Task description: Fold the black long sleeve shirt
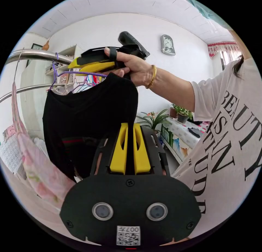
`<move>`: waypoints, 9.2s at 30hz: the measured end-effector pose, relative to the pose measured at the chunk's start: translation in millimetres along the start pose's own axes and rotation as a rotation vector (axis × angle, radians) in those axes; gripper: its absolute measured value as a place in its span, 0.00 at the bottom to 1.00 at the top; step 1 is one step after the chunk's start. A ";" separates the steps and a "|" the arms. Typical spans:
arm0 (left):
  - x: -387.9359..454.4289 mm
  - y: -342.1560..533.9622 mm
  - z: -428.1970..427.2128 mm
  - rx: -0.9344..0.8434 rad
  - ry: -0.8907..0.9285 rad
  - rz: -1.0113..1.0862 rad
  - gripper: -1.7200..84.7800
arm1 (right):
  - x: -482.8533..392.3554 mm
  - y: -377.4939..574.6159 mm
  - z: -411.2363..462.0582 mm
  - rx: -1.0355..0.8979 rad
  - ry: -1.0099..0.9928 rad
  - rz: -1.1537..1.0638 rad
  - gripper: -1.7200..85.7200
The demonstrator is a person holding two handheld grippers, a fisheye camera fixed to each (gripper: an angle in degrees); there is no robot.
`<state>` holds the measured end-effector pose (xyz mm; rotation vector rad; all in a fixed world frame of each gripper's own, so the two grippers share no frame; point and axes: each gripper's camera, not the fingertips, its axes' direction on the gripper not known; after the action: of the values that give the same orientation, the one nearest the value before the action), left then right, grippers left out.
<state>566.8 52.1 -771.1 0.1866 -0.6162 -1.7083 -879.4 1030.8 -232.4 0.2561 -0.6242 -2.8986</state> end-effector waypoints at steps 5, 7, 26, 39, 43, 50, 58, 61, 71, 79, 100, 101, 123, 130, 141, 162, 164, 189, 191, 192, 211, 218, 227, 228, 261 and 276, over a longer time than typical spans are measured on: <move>-0.4 -10.6 7.8 -0.015 0.006 0.024 0.03 | -28.2 -23.1 69.9 -0.170 -0.005 -0.069 0.07; -4.0 -11.1 9.7 -0.032 -0.019 0.020 0.04 | -39.3 -28.6 81.7 -0.201 0.044 -0.123 0.04; -85.7 7.7 -29.4 -0.039 -0.257 -0.158 0.04 | -17.0 -67.0 107.3 -0.208 0.015 -0.075 0.02; -160.6 -36.3 49.2 0.019 -0.275 -0.192 0.15 | -51.3 209.5 -77.6 0.028 -0.010 0.012 0.02; -178.3 -77.6 131.8 -0.021 0.016 -0.140 0.20 | -106.8 278.1 -152.8 0.059 0.123 0.049 0.02; -136.6 -153.8 285.2 -0.151 0.707 0.070 0.13 | -234.3 387.1 -238.0 0.015 0.429 0.154 0.02; -53.8 -195.8 366.3 -0.185 1.383 -0.015 0.06 | -397.7 528.0 -309.8 0.058 0.873 0.391 0.02; -11.7 -207.1 403.8 -0.254 1.568 -0.111 0.04 | -446.4 571.8 -311.1 0.069 0.999 0.459 0.02; 121.9 -232.4 441.0 -0.338 1.803 -0.090 0.01 | -581.9 713.4 -327.0 0.193 1.396 0.647 0.02; 176.3 -248.3 477.7 -0.401 1.976 -0.024 0.01 | -652.0 795.8 -344.2 0.291 1.468 0.715 0.02; 267.7 -226.9 754.0 -0.883 1.741 -0.334 0.01 | -664.6 976.4 -372.8 0.598 1.548 1.123 0.02; 271.7 -223.4 767.3 -0.914 1.721 -0.356 0.01 | -666.3 987.8 -372.0 0.657 1.546 1.133 0.02; 274.3 -107.8 936.4 -1.206 1.232 -0.555 0.01 | -634.5 1103.4 -345.1 0.878 1.423 1.312 0.02; 265.0 -76.7 949.8 -1.248 1.284 -0.493 0.02 | -629.3 1121.2 -336.6 0.975 1.364 1.337 0.02; 322.4 -177.3 830.8 -0.681 1.529 0.402 0.16 | -603.8 1095.3 -356.8 0.610 1.309 1.349 0.02; 413.0 -94.1 872.7 -1.097 1.982 0.302 0.01 | -601.3 1117.1 -351.6 0.729 1.359 1.357 0.02; 405.8 -85.4 885.6 -1.142 1.985 0.232 0.01 | -609.3 1121.6 -347.6 0.709 1.353 1.367 0.02; 414.9 -46.2 891.3 -1.096 1.534 0.254 0.14 | -921.9 1180.1 -304.4 0.864 2.233 2.579 0.11; 402.5 -50.5 886.8 -1.032 1.438 0.318 0.15 | -900.2 1159.3 -296.9 0.800 2.273 2.457 0.12; 399.5 -49.1 886.0 -1.022 1.407 0.346 0.16 | -890.7 1156.2 -295.4 0.811 2.239 2.398 0.12; 432.8 37.6 874.1 -1.192 1.345 0.549 0.01 | -655.4 1154.3 -276.2 0.822 1.390 2.142 0.04; 428.5 -80.5 860.3 -0.917 1.478 0.525 0.01 | -673.2 1059.0 -385.9 0.471 1.768 1.959 0.03; 530.0 -144.8 905.8 -0.765 1.149 0.505 0.13 | -667.9 1125.7 -511.7 0.478 1.989 2.235 0.06; 527.2 -137.5 907.7 -0.782 1.149 0.504 0.14 | -664.9 1128.9 -505.0 0.491 1.975 2.249 0.06; 335.7 31.8 908.5 -0.986 1.118 0.878 0.12 | -576.4 1061.5 -194.3 0.873 1.598 2.439 0.06; 324.1 92.1 802.0 -1.145 1.350 1.003 0.03 | -545.8 1065.6 -180.6 0.696 1.513 2.341 0.02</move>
<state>210.8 -27.6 18.6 0.1186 1.1175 -0.4580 -180.0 109.4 125.0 0.7682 -0.5975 0.0661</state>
